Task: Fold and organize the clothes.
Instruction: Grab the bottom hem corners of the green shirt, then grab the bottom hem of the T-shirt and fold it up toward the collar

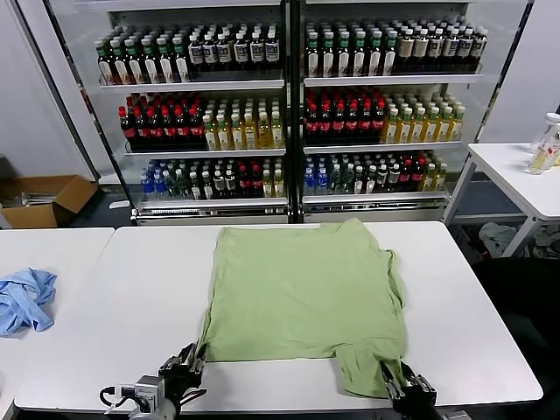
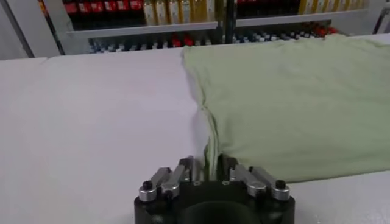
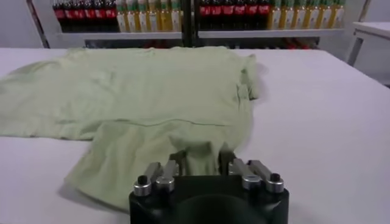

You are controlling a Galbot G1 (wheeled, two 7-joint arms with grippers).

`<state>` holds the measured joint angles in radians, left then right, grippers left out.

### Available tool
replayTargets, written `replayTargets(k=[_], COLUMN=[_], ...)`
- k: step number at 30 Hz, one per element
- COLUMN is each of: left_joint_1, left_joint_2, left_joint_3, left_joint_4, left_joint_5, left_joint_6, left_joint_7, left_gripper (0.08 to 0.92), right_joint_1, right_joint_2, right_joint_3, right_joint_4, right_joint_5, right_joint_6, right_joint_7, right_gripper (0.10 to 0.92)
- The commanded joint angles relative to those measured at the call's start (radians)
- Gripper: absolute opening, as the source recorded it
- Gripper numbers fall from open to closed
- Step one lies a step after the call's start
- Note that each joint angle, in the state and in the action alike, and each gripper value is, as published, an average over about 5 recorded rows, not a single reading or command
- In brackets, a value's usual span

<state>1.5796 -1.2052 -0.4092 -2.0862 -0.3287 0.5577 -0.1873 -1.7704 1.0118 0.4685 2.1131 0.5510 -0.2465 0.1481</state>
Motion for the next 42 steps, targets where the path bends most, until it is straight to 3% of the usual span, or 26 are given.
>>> replayTargets(k=[1,5,17,33,37,42], left_joint_1=[0.003,-0.002,0.067,0.435,0.393,0.141], left_joint_2=[-0.001,-0.001,0.050,0.163,0.169,0.167], left_joint_3=[0.006,0.013,-0.040,-0.248,-0.250,-0.204], left_joint_4=[0.010,0.011,-0.117,-0.396,-0.406,-0.262], left_joint_5=[0.003,0.004,-0.028,-0.123,-0.127,-0.165], left_joint_6=[0.001,-0.003,-0.004,0.019,0.018,-0.007], left_joint_7=[-0.002,0.002,-0.006,-0.060,-0.054,0.003], left_gripper=[0.155,0.090,0.086,0.086,0.086,0.086], right_joint_1=[0.022,0.013,-0.132,-0.371,-0.301,-0.043], right_joint_2=[0.003,-0.001,-0.054,-0.042,-0.055,-0.049], right_joint_3=[-0.017,0.001,0.188,0.247,0.247,0.189], right_joint_4=[-0.016,0.009,0.218,0.390,0.408,0.331], right_joint_5=[0.040,0.061,0.089,0.005,0.037,0.084], right_joint_6=[-0.005,-0.007,-0.053,-0.082,-0.090,-0.157], right_joint_7=[0.001,-0.012,-0.061,-0.092,-0.069,-0.015], right_gripper=[0.170,0.110,0.109,0.109,0.109,0.109])
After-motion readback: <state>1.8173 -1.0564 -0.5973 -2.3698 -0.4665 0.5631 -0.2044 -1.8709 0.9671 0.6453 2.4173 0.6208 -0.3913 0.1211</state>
